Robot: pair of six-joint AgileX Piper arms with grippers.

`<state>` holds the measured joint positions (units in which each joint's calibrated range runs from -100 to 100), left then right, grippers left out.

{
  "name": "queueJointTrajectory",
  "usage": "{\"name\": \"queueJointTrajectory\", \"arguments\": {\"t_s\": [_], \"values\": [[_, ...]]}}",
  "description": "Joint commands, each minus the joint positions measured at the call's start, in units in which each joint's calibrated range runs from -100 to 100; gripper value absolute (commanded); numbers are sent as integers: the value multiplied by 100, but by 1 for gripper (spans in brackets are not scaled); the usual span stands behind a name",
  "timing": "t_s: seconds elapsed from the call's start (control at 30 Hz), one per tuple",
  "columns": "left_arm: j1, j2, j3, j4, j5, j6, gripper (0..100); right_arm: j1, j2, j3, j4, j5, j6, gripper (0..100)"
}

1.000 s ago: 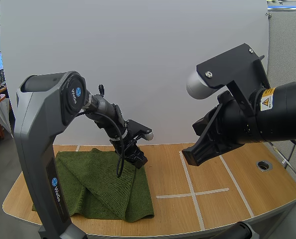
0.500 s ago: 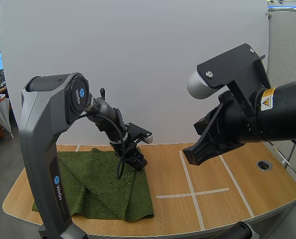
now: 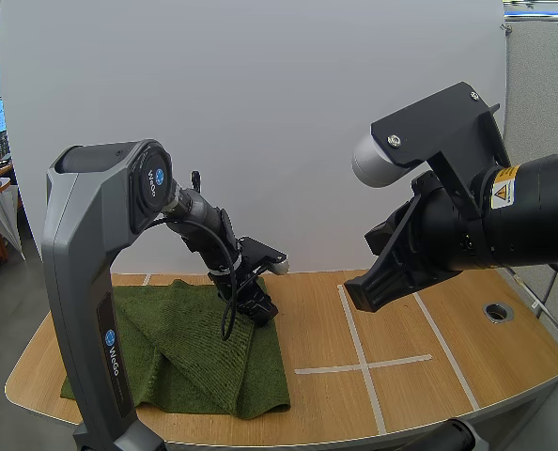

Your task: Fold the towel

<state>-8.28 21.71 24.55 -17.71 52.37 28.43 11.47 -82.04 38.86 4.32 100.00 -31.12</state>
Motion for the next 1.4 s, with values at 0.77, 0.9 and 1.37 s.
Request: {"name": "queueJointTrajectory", "arguments": {"t_s": [0.77, 0.9, 1.37], "values": [[-16, -78, -26, 534, 727, -348, 0, -57, -63, 12, -39, 0, -41, 0], [-9, -340, -26, 951, 962, -652, 0, -57, -63, 12, -39, 0, -41, 0], [-4, -708, -26, 767, 1533, -651, 0, -57, -63, 12, -39, 0, -53, 0]]}}
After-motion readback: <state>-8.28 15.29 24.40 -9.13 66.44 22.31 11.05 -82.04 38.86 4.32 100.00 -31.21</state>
